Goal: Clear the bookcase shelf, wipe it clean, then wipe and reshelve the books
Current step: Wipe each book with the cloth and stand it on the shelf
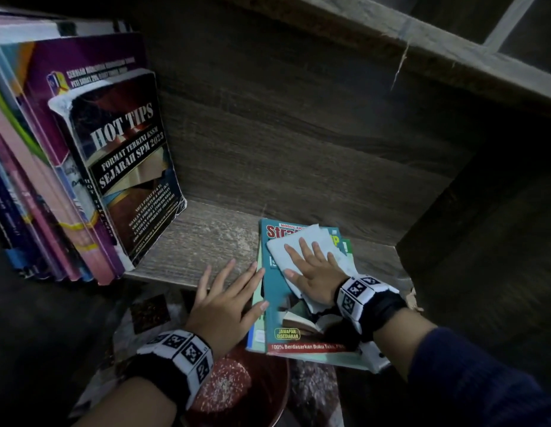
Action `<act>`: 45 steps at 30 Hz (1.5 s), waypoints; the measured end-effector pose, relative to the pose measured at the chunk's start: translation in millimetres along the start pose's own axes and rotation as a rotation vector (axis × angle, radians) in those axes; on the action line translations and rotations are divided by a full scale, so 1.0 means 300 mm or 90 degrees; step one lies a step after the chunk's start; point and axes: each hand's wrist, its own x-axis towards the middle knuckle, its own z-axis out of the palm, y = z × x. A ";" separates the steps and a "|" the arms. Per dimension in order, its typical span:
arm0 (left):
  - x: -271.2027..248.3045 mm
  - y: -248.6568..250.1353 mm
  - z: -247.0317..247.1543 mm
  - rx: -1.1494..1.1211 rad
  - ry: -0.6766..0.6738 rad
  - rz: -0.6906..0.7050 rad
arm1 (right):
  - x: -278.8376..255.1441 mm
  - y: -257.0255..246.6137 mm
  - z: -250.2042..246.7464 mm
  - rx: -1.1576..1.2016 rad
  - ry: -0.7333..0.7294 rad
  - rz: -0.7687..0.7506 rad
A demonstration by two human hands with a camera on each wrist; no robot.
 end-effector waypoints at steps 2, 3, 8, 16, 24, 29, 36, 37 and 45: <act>0.001 -0.002 0.000 0.004 -0.010 -0.006 | -0.037 -0.013 0.022 0.002 -0.002 -0.001; 0.001 0.000 -0.002 -0.002 -0.014 -0.010 | -0.061 -0.019 0.033 0.004 -0.001 -0.001; 0.004 0.001 -0.009 -0.043 0.007 0.013 | -0.228 -0.029 0.095 0.005 -0.018 -0.015; 0.012 0.012 -0.029 -0.048 -0.010 0.005 | -0.302 0.124 0.077 -0.033 -0.069 0.078; 0.008 0.015 -0.030 -0.050 -0.012 0.001 | 0.042 0.161 -0.044 -0.009 -0.016 0.157; 0.008 0.010 -0.023 -0.051 -0.001 0.001 | 0.043 0.056 -0.013 0.036 0.028 0.117; 0.008 0.007 -0.015 -0.063 0.006 0.008 | -0.228 -0.031 0.099 -0.010 -0.006 -0.042; 0.007 0.007 -0.014 -0.058 0.003 0.005 | -0.268 -0.037 0.124 -0.020 -0.001 -0.065; 0.011 0.014 -0.024 -0.042 -0.001 -0.001 | -0.408 0.126 0.174 -0.056 -0.017 -0.047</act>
